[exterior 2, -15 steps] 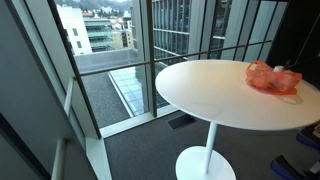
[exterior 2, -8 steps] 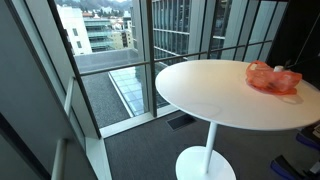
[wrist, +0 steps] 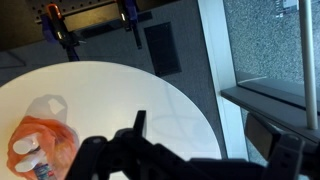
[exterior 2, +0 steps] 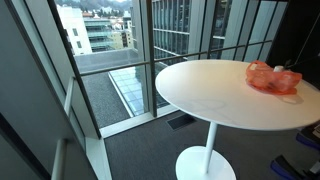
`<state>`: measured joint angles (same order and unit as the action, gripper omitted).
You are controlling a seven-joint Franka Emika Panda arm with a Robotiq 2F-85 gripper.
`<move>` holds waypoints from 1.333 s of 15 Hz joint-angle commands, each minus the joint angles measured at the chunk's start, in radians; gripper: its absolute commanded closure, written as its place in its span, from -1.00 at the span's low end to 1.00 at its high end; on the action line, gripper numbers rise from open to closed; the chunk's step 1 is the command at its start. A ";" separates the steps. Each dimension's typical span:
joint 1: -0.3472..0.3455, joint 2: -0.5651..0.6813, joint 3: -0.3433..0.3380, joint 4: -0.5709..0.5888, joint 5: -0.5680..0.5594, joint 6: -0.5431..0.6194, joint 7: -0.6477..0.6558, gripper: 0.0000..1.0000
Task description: Remove the roll on stick from the plastic bag and put it on the table
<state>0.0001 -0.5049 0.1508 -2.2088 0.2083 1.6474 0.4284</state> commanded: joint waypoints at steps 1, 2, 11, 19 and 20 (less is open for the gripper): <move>-0.054 0.000 -0.008 0.024 -0.095 0.013 0.053 -1.00; -0.069 0.001 -0.014 0.022 -0.119 0.022 0.059 -1.00; -0.174 0.062 -0.097 -0.007 -0.278 0.210 0.083 -1.00; -0.215 0.186 -0.209 0.012 -0.238 0.231 0.072 -1.00; -0.218 0.198 -0.220 0.017 -0.236 0.224 0.071 -1.00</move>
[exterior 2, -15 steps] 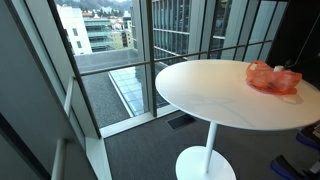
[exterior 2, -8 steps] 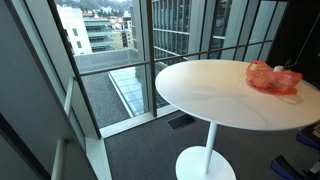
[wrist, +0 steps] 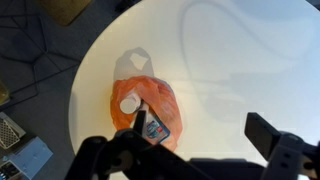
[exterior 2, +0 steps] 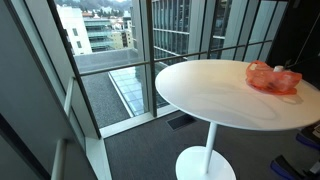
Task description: Remove the roll on stick from the plastic bag and put it on the table
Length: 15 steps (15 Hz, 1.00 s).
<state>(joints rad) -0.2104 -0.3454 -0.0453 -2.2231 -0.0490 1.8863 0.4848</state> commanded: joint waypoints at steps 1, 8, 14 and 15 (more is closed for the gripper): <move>-0.008 0.047 -0.032 0.034 0.022 -0.018 0.017 -1.00; 0.002 0.026 -0.029 0.023 0.004 -0.010 0.006 -1.00; -0.029 0.110 -0.049 0.042 -0.013 0.091 0.070 -1.00; -0.033 0.129 -0.056 0.042 -0.012 0.112 0.077 -1.00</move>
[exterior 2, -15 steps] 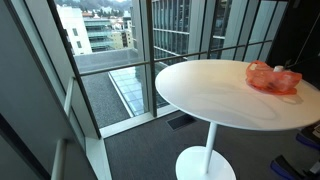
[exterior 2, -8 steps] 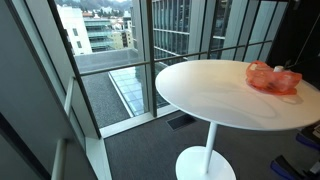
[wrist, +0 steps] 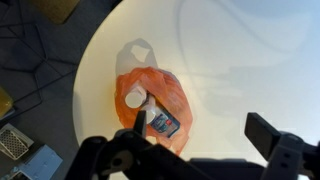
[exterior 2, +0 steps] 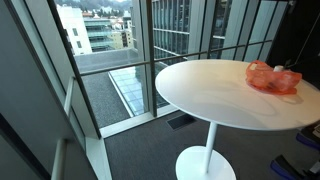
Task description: Remove the roll on stick from the plastic bag and put it on the table
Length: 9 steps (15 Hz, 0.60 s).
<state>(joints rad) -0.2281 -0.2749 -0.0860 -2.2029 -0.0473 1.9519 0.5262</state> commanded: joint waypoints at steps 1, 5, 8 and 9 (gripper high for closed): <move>-0.022 0.081 -0.025 0.021 -0.012 0.075 0.044 -1.00; -0.034 0.175 -0.069 0.021 0.011 0.176 0.069 -1.00; -0.040 0.248 -0.104 0.023 0.022 0.251 0.092 -1.00; -0.040 0.270 -0.115 0.024 0.025 0.270 0.101 -1.00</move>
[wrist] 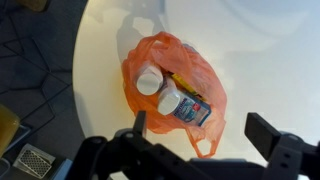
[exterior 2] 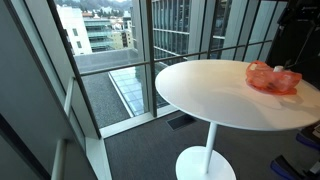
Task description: Remove the roll on stick from the plastic bag and put it on the table
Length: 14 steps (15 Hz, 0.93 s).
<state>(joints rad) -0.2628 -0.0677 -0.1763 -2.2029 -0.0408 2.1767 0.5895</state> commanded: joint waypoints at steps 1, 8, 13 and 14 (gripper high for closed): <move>-0.006 0.087 -0.037 0.024 0.021 0.063 0.049 -1.00; -0.004 0.233 -0.107 0.035 0.040 0.141 0.101 -1.00; 0.008 0.306 -0.123 0.054 0.067 0.187 0.110 -1.00; 0.011 0.317 -0.122 0.060 0.072 0.193 0.109 -1.00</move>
<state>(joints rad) -0.2652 0.2065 -0.2901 -2.1855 0.0108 2.3589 0.6789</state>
